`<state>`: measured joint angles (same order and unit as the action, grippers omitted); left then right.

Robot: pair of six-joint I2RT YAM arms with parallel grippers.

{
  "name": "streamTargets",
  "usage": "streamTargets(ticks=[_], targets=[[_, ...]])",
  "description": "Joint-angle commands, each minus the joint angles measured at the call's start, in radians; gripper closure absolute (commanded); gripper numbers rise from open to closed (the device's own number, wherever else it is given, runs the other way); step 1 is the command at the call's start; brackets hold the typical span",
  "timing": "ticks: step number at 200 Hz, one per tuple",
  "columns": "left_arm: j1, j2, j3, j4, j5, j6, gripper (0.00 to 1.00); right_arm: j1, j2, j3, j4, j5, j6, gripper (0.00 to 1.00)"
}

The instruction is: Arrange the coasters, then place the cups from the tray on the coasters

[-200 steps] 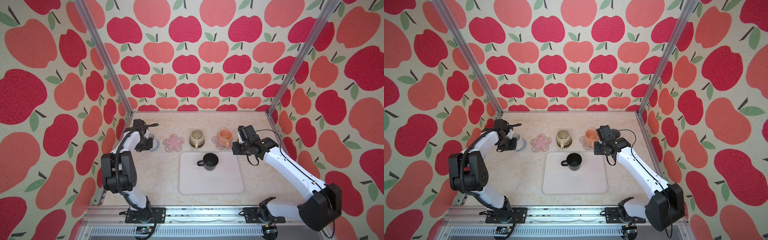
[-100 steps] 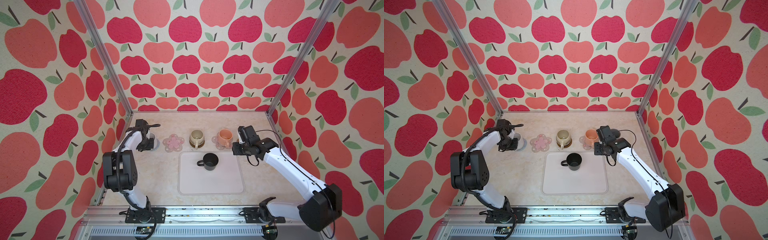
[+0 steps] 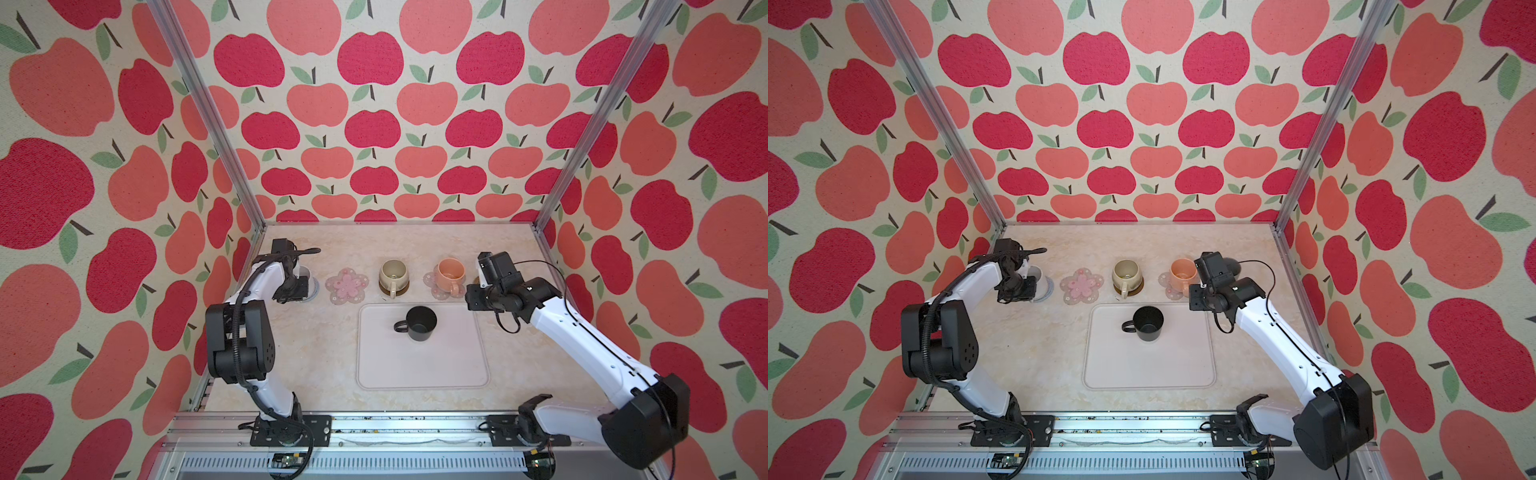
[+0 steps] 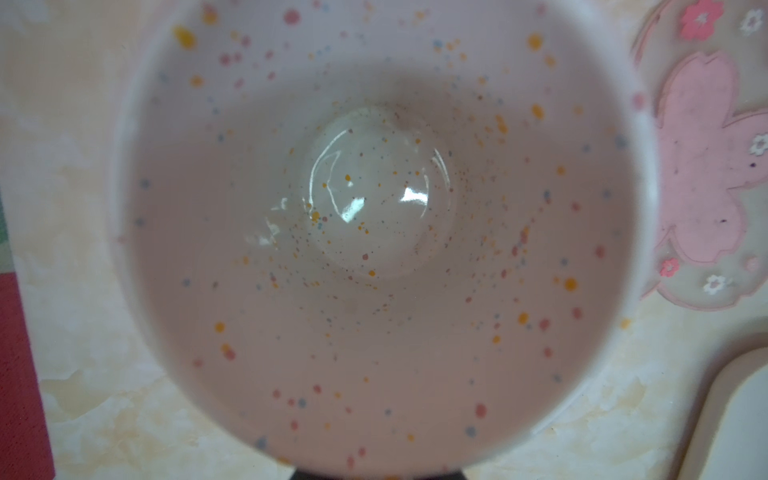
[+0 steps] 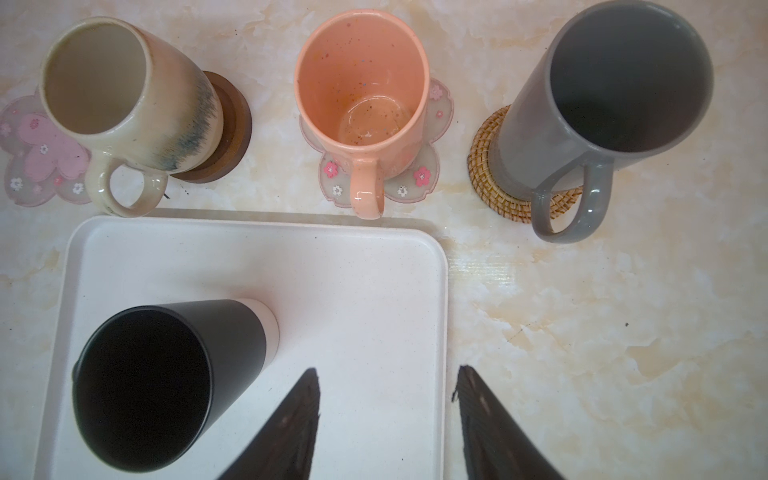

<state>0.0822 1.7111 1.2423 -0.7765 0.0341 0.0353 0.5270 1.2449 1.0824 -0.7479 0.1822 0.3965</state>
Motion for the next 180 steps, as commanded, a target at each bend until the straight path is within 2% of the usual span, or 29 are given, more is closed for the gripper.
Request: streamTargets(ticks=[1,36,111,180], targets=[[-0.004,-0.007,-0.004,-0.056,-0.012,-0.023,0.75,-0.007,-0.043,-0.019,-0.003,0.006,0.024,0.44],[-0.004,-0.03,-0.013,-0.064,-0.038,-0.026,0.7,-0.007,-0.068,-0.033,-0.007,0.012,0.028,0.44],[-0.01,-0.071,-0.014,-0.09,-0.079,-0.035,0.69,-0.007,-0.087,-0.037,-0.01,0.004,0.035,0.43],[-0.123,-0.238,0.005,-0.195,-0.218,-0.087,0.65,0.013,-0.097,-0.04,-0.031,-0.01,0.064,0.43]])
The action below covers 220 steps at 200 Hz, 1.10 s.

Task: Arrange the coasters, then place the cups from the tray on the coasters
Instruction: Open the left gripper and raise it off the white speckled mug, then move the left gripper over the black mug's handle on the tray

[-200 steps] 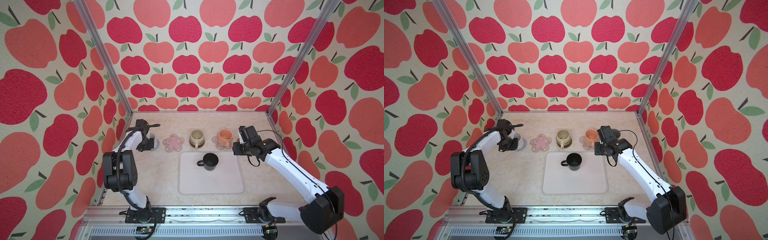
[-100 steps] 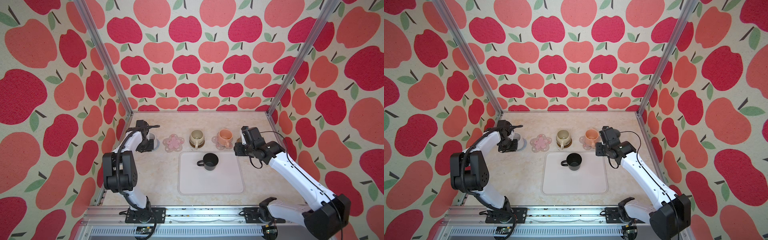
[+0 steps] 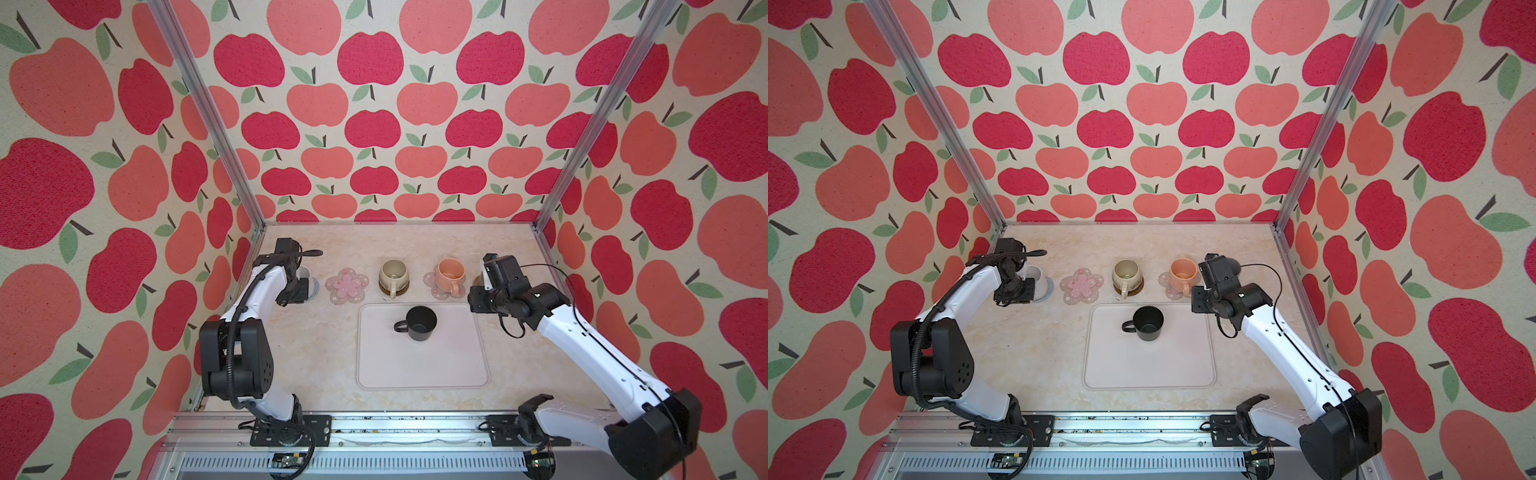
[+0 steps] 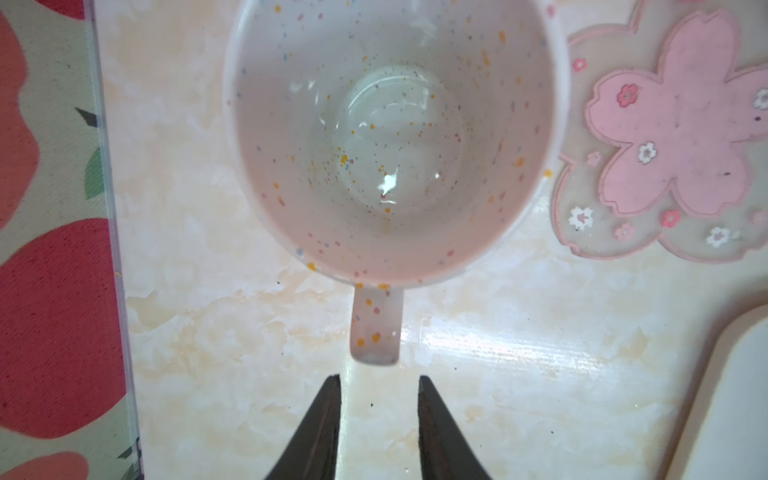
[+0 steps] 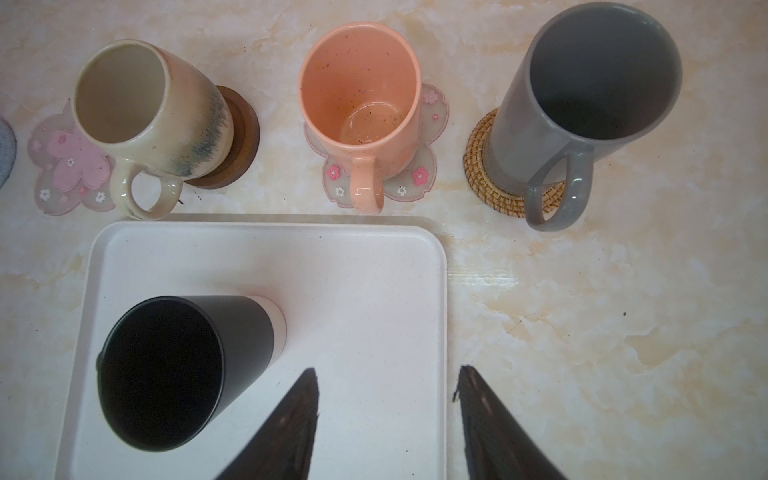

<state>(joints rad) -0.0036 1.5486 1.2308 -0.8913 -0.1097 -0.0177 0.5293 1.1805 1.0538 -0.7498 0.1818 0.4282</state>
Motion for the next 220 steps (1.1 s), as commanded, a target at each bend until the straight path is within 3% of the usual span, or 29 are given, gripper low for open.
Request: streamTargets(ticks=[1,55,109,172,220], targets=[[-0.039,-0.078,0.016,-0.082,-0.075,-0.034,0.65,0.011,-0.033,-0.011,-0.029,-0.01,0.033,0.43],[-0.101,-0.211,0.026,-0.151,0.006,-0.075,0.64,0.054,-0.033,-0.007,-0.045,0.001,0.061,0.43],[-0.232,-0.283,-0.058,-0.051,0.164,-0.184,0.65,0.115,-0.022,0.001,-0.051,0.004,0.09,0.43],[-0.456,-0.143,-0.126,0.096,0.265,-0.313,0.72,0.18,-0.041,-0.029,-0.058,0.012,0.131,0.43],[-0.531,-0.03,-0.11,0.172,0.321,-0.361,0.73,0.183,-0.027,-0.032,-0.059,-0.036,0.116,0.43]])
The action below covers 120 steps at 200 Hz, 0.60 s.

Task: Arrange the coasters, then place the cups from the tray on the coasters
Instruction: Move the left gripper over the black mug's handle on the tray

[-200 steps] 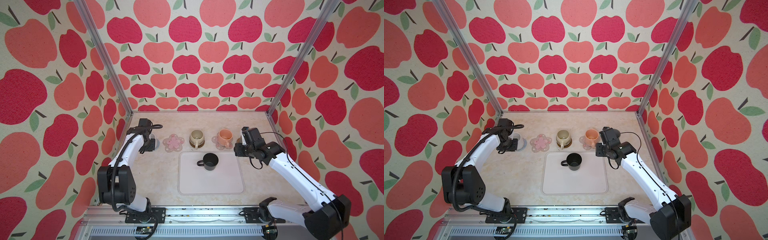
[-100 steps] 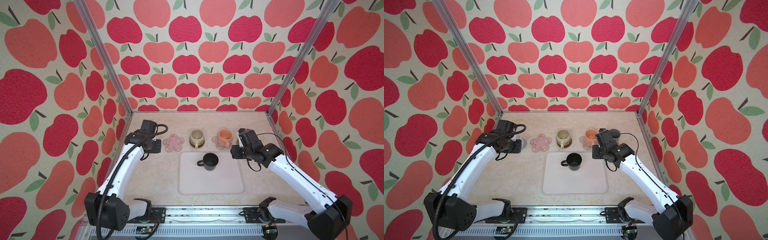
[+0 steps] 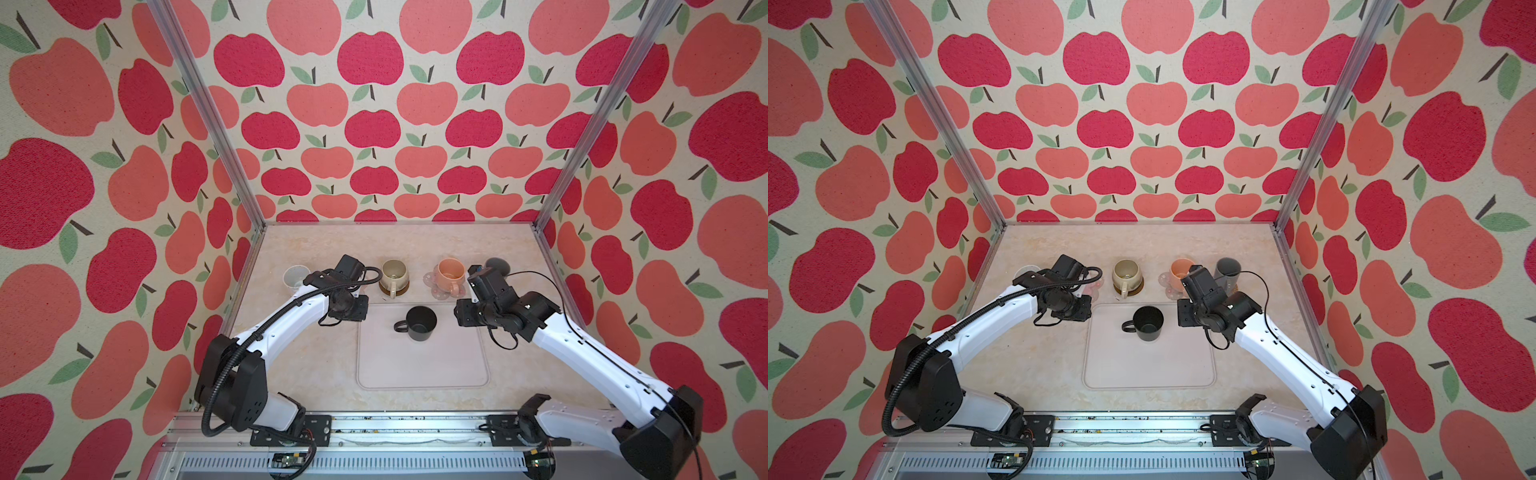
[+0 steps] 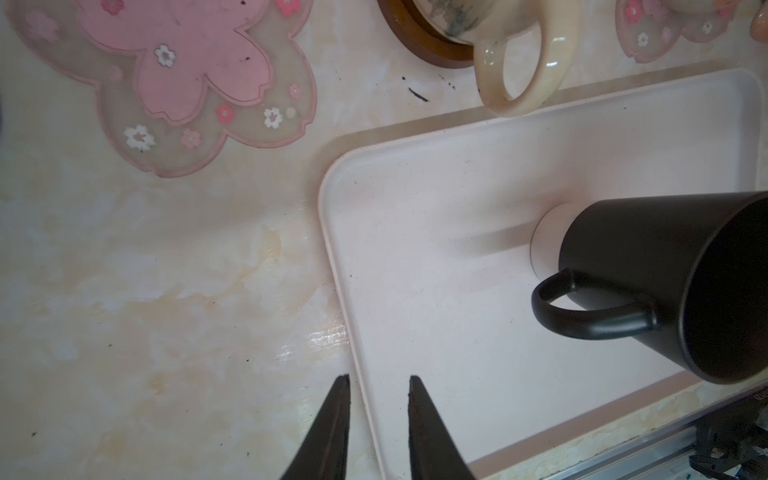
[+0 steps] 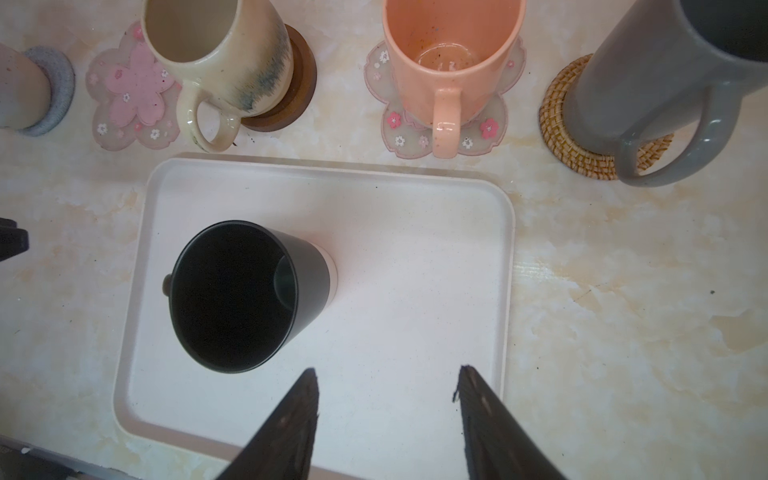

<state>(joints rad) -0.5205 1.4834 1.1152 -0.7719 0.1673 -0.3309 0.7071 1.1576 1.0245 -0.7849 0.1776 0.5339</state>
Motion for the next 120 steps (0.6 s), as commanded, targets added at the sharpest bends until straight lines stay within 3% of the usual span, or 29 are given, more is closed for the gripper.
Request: streamTargets(ticks=[1,120], targets=[[-0.014,0.037,0.006,0.053,0.045,-0.049,0.73,0.005,-0.004,-0.003,-0.025,-0.033,0.01,0.43],[-0.115,0.207,0.118,0.078,0.108,-0.072,0.74,0.005,0.025,-0.003,-0.004,-0.027,-0.011,0.43]])
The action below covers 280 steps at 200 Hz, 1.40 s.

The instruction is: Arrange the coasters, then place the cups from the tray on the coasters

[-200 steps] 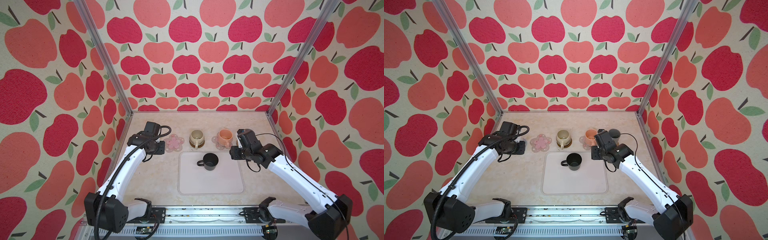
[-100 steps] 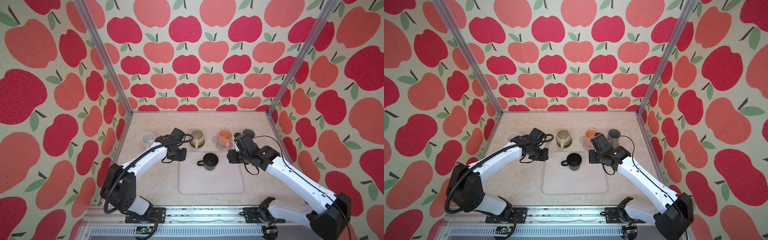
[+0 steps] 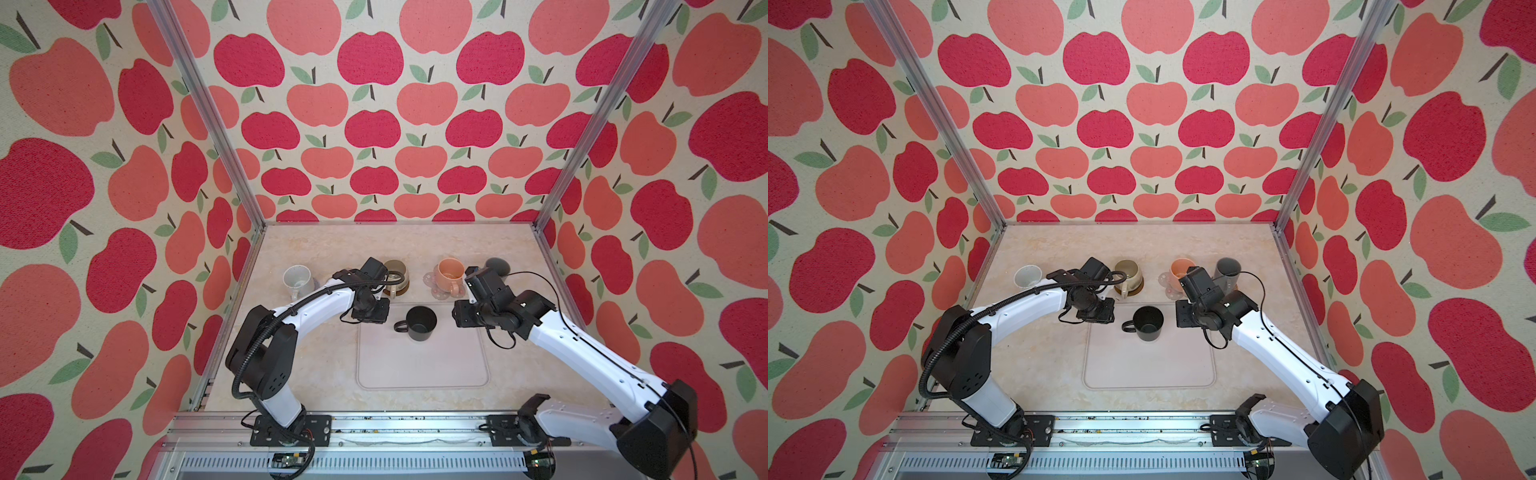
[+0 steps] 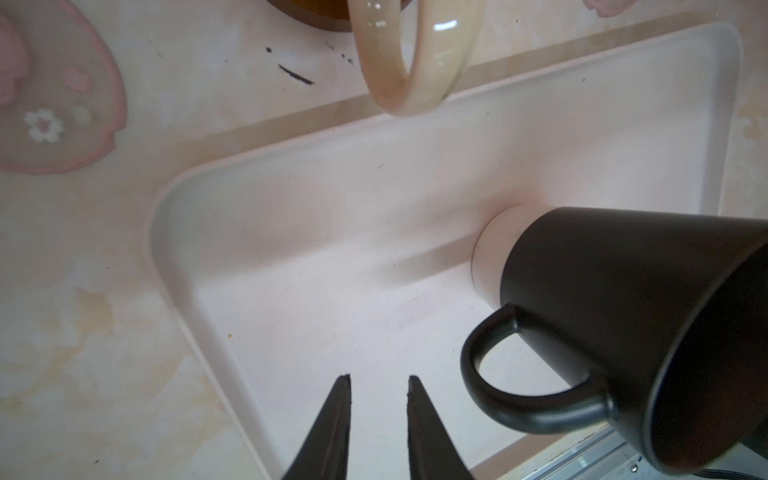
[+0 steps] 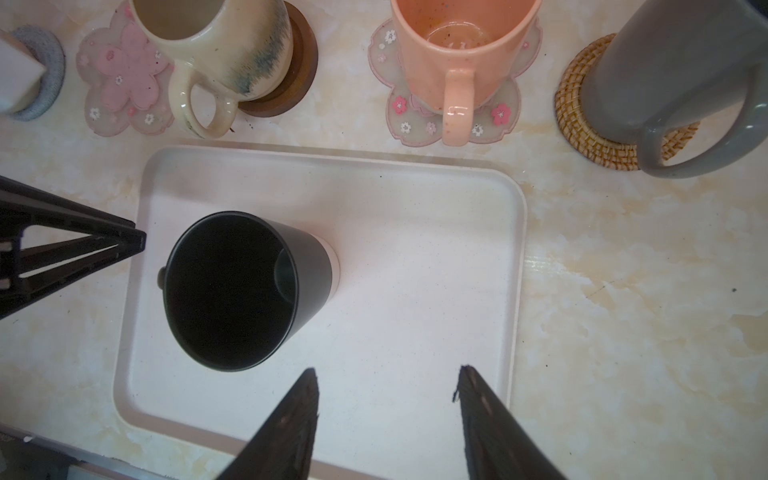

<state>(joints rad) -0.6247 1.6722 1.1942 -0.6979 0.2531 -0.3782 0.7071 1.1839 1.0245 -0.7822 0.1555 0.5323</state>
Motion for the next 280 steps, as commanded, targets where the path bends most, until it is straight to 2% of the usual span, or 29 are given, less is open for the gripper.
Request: streamTargets(ticks=[1,56,106,163,198,246,280], targets=[[-0.012,0.018,0.041,0.004,0.024,-0.024,0.74,0.006,-0.001,-0.003,-0.006,-0.006,-0.009,0.43],[-0.081,0.05,0.08,-0.048,0.036,0.009,0.75,0.009,-0.039,-0.045,0.008,-0.008,0.012,0.43],[-0.093,0.033,0.078,-0.122,0.037,0.055,0.77,0.009,-0.02,-0.032,-0.006,0.009,-0.004,0.43],[-0.116,0.004,0.06,-0.101,0.071,0.054,0.77,0.009,-0.013,-0.022,-0.005,0.007,0.002,0.43],[-0.118,0.0,0.057,-0.083,0.014,0.037,0.77,0.009,-0.025,-0.026,-0.011,0.006,0.009,0.43],[-0.117,0.023,0.061,-0.055,0.096,0.043,0.78,0.01,-0.03,-0.029,-0.018,0.015,0.009,0.43],[-0.149,0.023,0.05,-0.02,0.14,0.024,0.78,0.009,-0.035,-0.03,-0.025,0.02,0.011,0.43]])
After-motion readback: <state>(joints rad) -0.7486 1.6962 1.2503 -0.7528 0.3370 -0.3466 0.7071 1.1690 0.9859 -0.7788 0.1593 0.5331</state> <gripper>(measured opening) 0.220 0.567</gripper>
